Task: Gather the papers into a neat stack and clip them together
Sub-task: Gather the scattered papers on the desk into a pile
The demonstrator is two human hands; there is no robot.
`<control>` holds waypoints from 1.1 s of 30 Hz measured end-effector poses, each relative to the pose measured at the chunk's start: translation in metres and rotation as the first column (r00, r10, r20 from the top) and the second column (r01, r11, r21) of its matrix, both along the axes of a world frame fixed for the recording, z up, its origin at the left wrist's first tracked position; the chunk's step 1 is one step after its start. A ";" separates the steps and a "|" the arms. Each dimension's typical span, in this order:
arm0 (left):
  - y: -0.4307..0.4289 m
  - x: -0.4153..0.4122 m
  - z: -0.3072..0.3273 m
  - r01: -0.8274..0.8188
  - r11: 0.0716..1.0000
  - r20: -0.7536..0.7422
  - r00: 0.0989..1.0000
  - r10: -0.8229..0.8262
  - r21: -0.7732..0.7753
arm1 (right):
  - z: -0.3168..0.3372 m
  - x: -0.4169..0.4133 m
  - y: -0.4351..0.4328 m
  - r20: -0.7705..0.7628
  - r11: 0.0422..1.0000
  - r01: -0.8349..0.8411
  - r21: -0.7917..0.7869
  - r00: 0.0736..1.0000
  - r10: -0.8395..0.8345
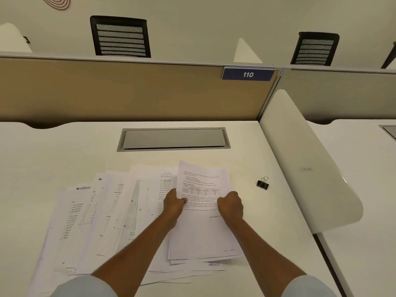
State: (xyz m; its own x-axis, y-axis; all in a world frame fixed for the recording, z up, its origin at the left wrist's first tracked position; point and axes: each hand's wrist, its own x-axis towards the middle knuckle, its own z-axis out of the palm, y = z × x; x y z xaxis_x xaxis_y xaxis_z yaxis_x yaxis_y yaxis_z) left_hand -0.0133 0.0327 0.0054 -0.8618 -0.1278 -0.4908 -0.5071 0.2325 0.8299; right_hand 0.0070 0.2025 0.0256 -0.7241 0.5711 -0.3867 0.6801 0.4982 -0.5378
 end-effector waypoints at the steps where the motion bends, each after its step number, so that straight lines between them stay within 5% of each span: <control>1: -0.001 0.001 -0.001 0.007 0.998 -0.023 1.000 -0.008 -0.062 | -0.001 0.001 0.001 -0.006 1.000 0.001 0.004 1.000 -0.001; 4: -0.003 0.004 -0.003 0.077 0.881 -0.024 0.995 -0.099 -0.467 | -0.002 0.005 -0.001 -0.032 1.000 0.016 -0.010 0.999 -0.017; 6: -0.002 0.007 0.002 0.108 0.811 0.027 0.993 -0.113 -0.574 | -0.004 0.006 -0.004 -0.082 0.999 0.023 -0.047 0.996 -0.026; 14: -0.010 0.003 0.002 0.062 0.889 -0.029 0.996 -0.084 -0.454 | -0.002 0.016 -0.001 -0.293 0.954 -0.049 -0.297 0.955 -0.042; 22: -0.030 0.002 0.012 -0.049 0.996 -0.060 0.997 0.044 -0.075 | -0.004 0.022 0.009 -0.346 0.834 -0.093 -0.543 0.930 -0.121; 28: -0.038 0.003 0.011 0.036 0.958 -0.058 0.997 -0.055 -0.286 | -0.003 0.021 -0.006 -0.269 0.898 -0.120 -0.423 0.963 0.002; 33: -0.037 0.013 0.012 0.121 0.664 0.076 0.992 -0.096 -0.738 | 0.002 0.018 -0.033 -0.042 0.980 -0.196 -0.034 0.980 0.194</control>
State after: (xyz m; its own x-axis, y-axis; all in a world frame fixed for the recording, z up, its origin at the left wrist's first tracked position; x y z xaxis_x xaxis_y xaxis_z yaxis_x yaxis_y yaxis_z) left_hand 0.0001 -0.0048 0.0174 -0.8807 -0.3662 -0.3004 -0.4585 0.8183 0.3466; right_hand 0.0248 0.1698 0.0281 -0.8350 0.4030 -0.3747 0.5502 0.5982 -0.5827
